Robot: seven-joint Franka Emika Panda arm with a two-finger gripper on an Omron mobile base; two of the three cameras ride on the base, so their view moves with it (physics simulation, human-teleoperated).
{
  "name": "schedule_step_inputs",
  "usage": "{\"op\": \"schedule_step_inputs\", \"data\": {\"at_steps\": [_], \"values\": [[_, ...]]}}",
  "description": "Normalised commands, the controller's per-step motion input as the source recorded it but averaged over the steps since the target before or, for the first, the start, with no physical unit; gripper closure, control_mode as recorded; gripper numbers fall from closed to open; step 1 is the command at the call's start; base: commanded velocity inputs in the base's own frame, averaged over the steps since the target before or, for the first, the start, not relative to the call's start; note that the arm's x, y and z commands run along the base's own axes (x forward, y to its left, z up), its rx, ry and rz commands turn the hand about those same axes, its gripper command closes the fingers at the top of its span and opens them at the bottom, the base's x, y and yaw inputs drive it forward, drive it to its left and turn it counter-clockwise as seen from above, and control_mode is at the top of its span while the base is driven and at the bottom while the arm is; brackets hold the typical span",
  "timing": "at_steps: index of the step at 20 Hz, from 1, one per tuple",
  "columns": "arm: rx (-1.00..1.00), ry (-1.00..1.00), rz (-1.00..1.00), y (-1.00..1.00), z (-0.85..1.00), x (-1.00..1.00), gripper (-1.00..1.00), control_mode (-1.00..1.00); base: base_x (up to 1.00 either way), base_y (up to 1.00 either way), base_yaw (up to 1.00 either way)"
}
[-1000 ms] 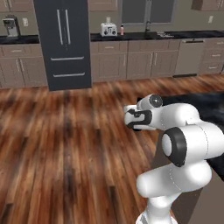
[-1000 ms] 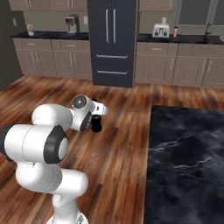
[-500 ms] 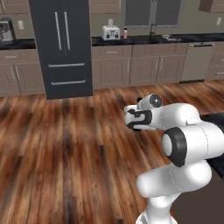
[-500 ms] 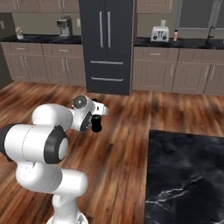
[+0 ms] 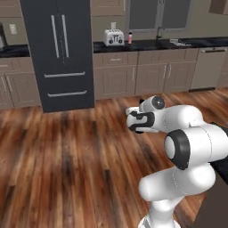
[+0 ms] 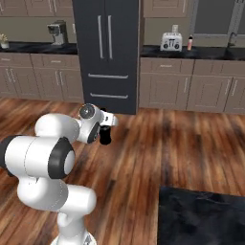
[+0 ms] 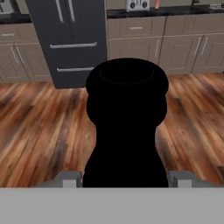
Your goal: Place the large bottle from the dining counter next to the other large bottle outside the sink, and place the small bottle from the dining counter next to the other small bottle inside the sink.
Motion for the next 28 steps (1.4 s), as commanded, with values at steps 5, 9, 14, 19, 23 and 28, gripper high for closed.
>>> {"op": "schedule_step_inputs", "data": {"at_steps": [5, 9, 14, 19, 23, 28], "values": [[0.0, 0.0, 0.0, 0.0, 0.0, 0.0, 1.0, 1.0, 1.0, 0.02, -0.1], [0.0, 0.0, 0.0, 0.0, 0.0, 0.0, 1.0, 1.0, 1.0, 0.03, -0.09], [0.0, 0.0, 0.0, 0.0, 0.0, 0.0, 1.0, 1.0, 1.0, 0.0, -0.13], [0.0, 0.0, 0.0, 0.0, 0.0, 0.0, 1.0, 1.0, 1.0, 0.0, -0.16], [0.0, 0.0, 0.0, 0.0, 0.0, 0.0, 1.0, 1.0, 1.0, 0.0, -0.18], [0.0, 0.0, 0.0, 0.0, 0.0, 0.0, 1.0, 1.0, 0.95, 0.0, -0.21]]}}
